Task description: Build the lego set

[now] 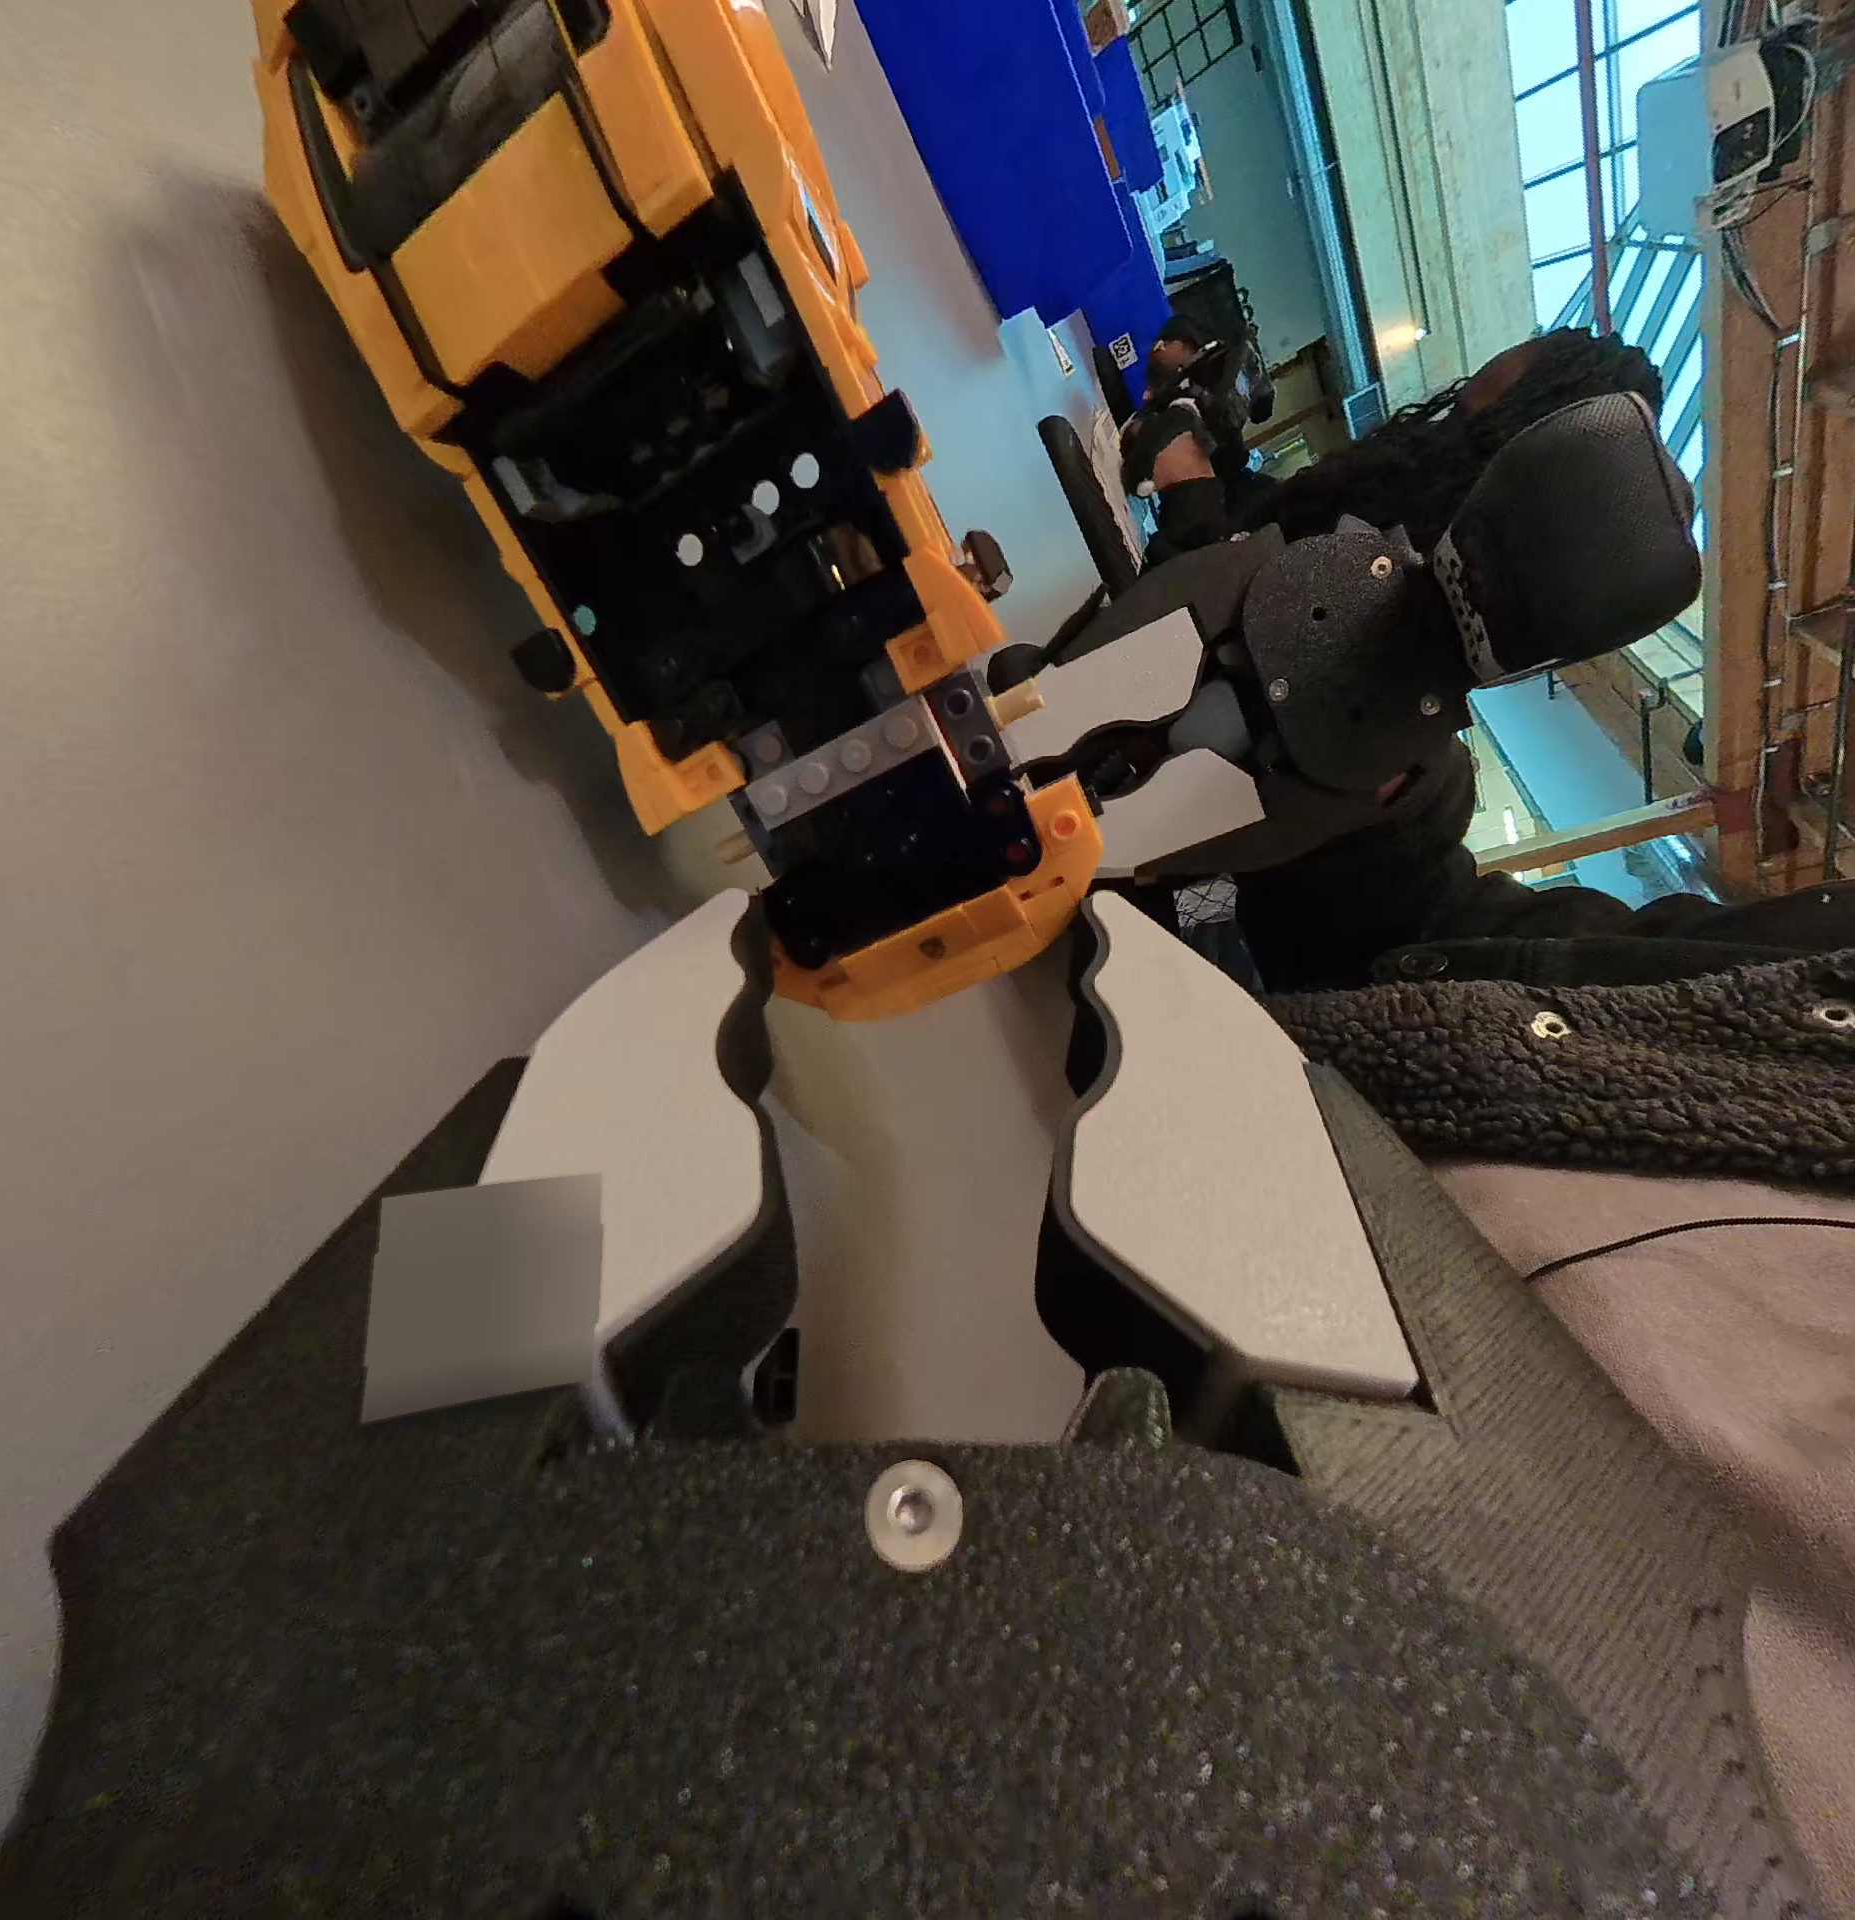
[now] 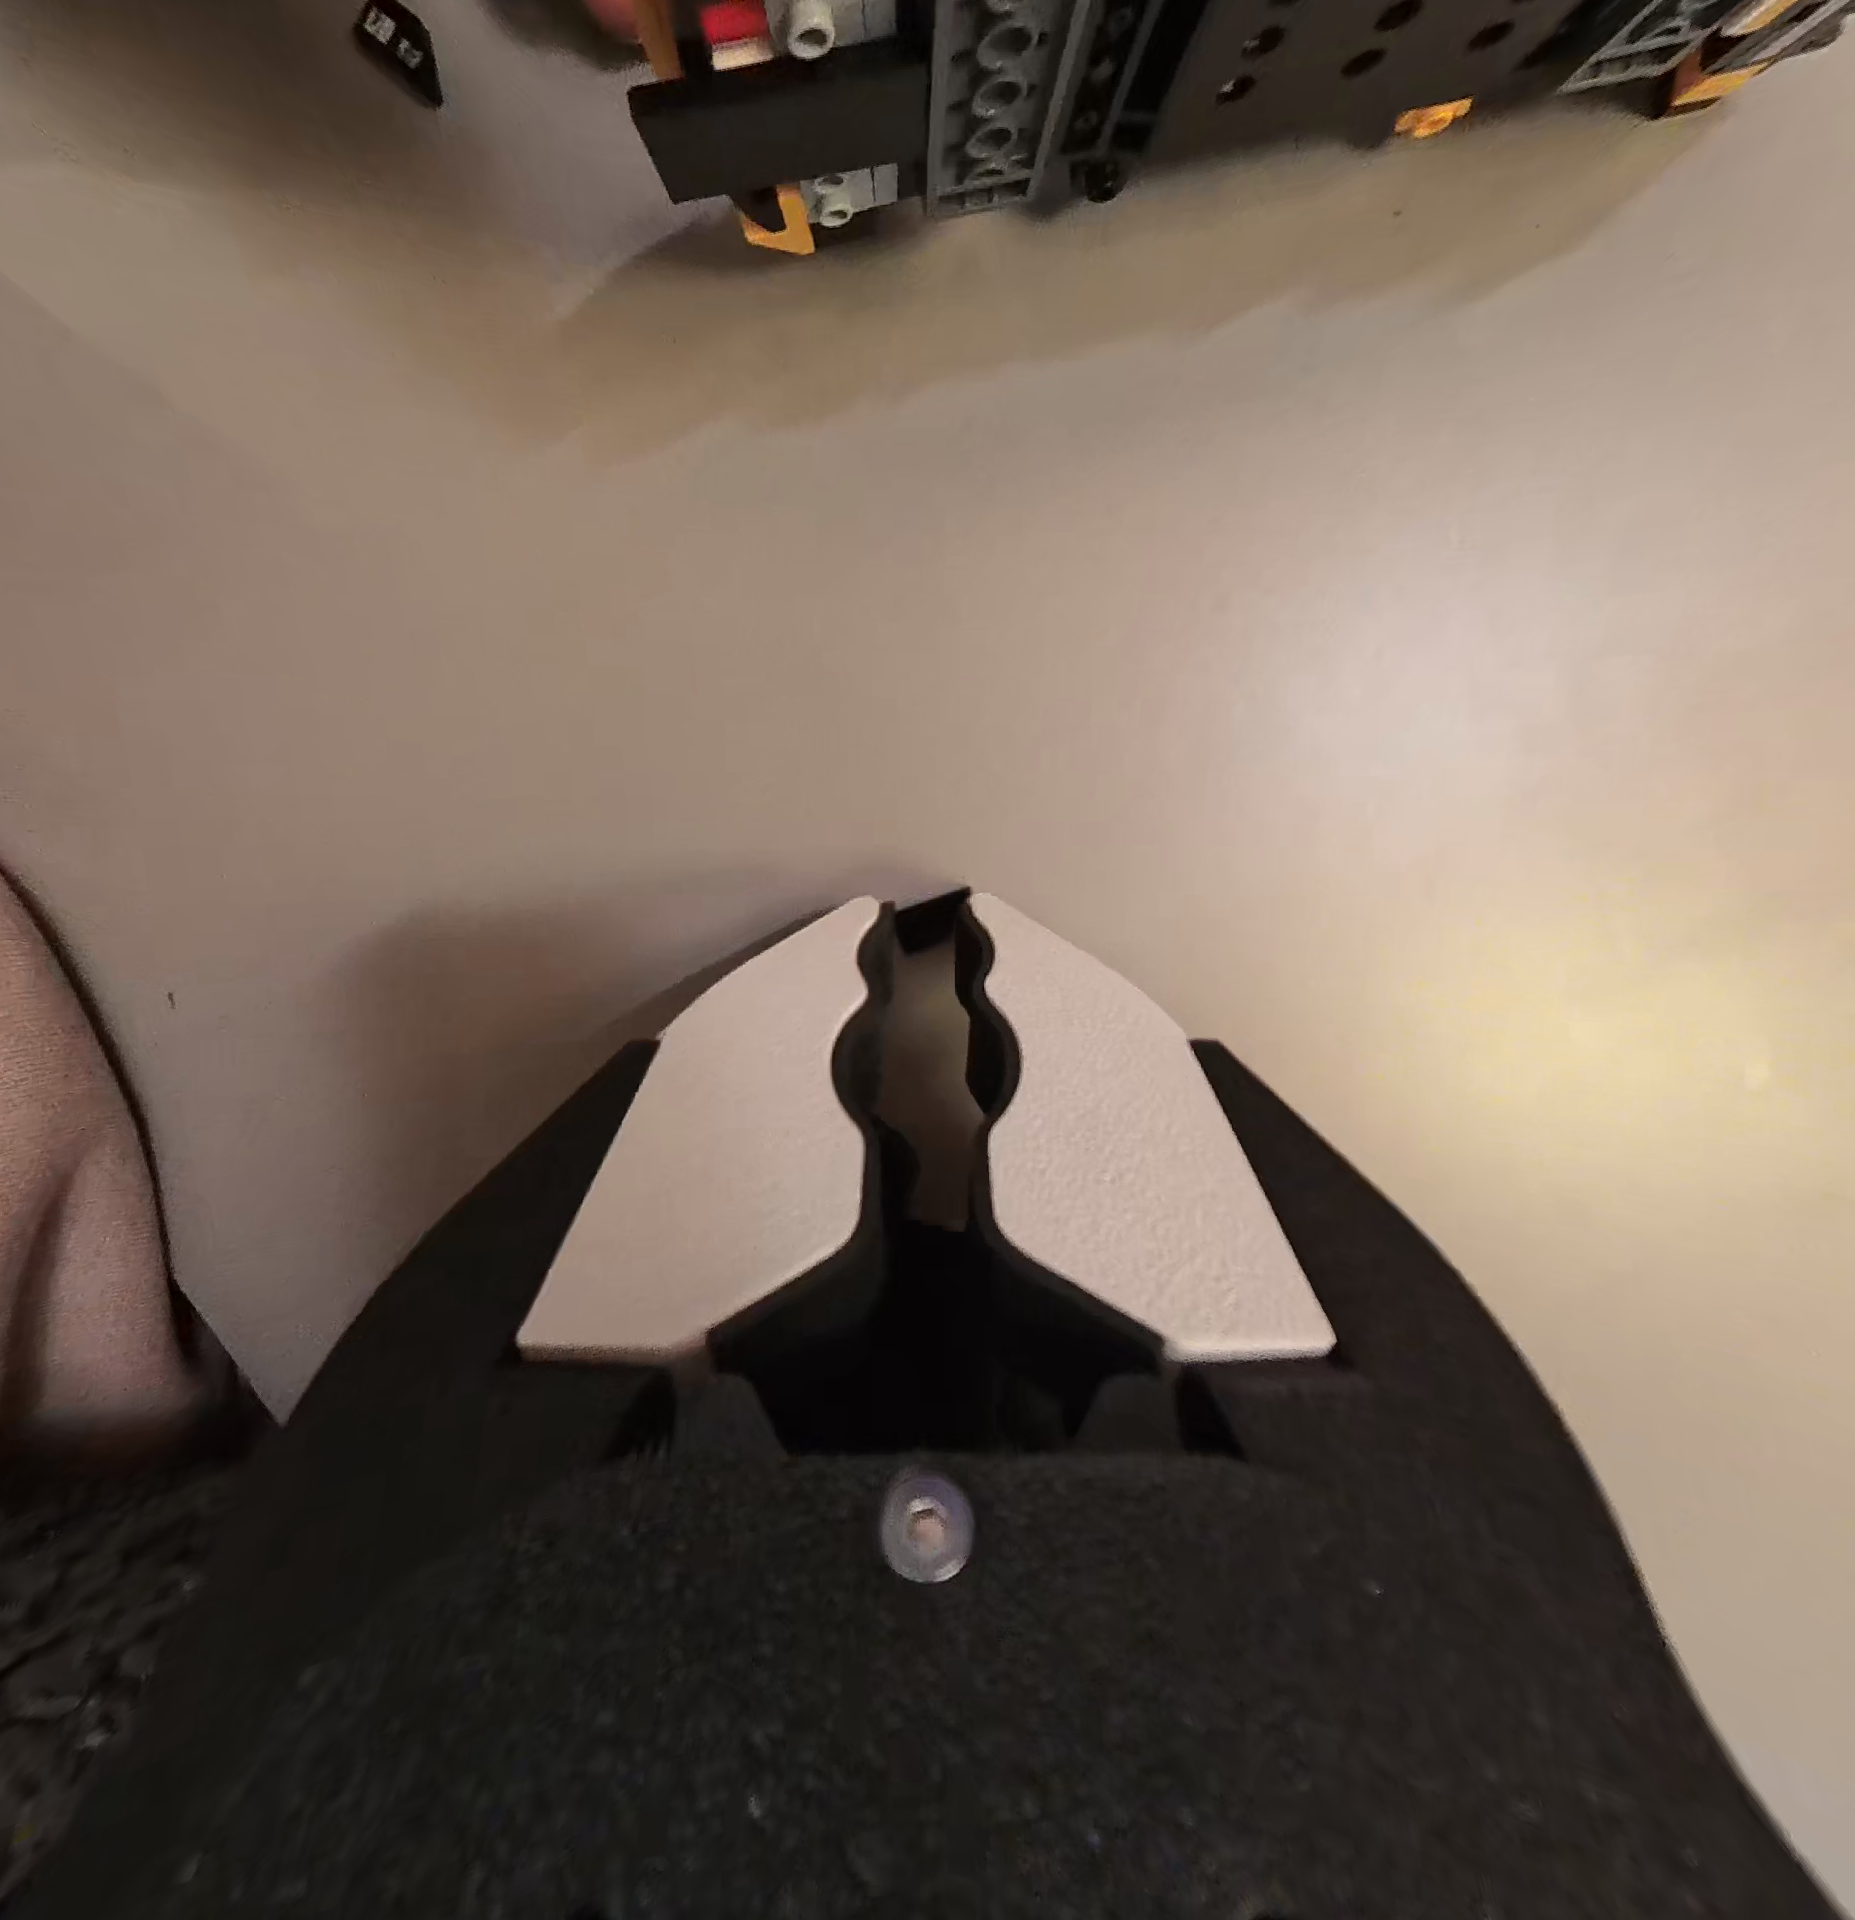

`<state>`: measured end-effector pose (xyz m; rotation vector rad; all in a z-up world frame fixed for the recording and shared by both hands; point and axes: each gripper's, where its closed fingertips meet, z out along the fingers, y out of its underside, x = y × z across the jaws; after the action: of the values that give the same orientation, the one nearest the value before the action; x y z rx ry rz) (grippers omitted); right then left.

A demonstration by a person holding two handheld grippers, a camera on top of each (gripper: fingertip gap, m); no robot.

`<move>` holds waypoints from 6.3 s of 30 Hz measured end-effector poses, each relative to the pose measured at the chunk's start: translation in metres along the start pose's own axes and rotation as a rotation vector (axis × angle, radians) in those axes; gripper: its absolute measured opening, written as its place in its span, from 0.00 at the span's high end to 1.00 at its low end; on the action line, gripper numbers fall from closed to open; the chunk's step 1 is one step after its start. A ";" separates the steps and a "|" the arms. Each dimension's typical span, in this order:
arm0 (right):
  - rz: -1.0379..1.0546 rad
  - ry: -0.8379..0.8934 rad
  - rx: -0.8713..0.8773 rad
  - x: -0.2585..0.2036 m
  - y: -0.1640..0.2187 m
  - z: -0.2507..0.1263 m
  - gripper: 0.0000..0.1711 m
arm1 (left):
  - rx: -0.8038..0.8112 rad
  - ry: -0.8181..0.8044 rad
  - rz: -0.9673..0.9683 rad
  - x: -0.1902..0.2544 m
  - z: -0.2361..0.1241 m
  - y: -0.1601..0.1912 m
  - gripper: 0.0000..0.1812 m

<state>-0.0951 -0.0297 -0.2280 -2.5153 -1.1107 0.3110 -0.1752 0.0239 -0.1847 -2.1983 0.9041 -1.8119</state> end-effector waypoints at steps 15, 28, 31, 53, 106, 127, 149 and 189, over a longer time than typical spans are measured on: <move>-0.057 -0.059 0.179 0.006 -0.005 -0.014 0.90 | -0.008 0.001 0.005 0.000 0.000 0.001 0.70; -0.362 -0.024 0.144 -0.010 0.005 -0.014 0.92 | -0.015 0.001 0.011 0.001 0.001 0.002 0.70; -0.416 -0.082 0.111 -0.007 0.005 -0.011 0.92 | -0.014 0.000 0.013 0.001 0.001 0.002 0.70; -0.151 -0.028 0.431 -0.013 -0.113 -0.043 0.96 | 0.027 -0.018 0.002 0.003 0.008 0.003 0.70; -0.062 -0.130 0.326 -0.010 -0.107 -0.029 1.00 | 0.027 -0.057 0.002 -0.001 0.009 0.004 0.70; -0.163 -0.049 0.377 -0.028 -0.119 -0.037 1.00 | 0.022 -0.052 -0.008 0.002 0.012 0.006 0.70; -0.116 -0.091 0.304 -0.013 -0.102 -0.029 1.00 | 0.012 -0.080 0.006 0.000 0.013 0.007 0.70; -1.153 -0.021 0.183 -0.029 -0.100 -0.012 0.76 | -0.152 -0.041 0.098 0.004 0.007 0.020 0.70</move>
<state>-0.1765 0.0079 -0.1733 -1.3698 -2.1559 0.0907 -0.1756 0.0036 -0.1926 -2.2265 1.1543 -1.6994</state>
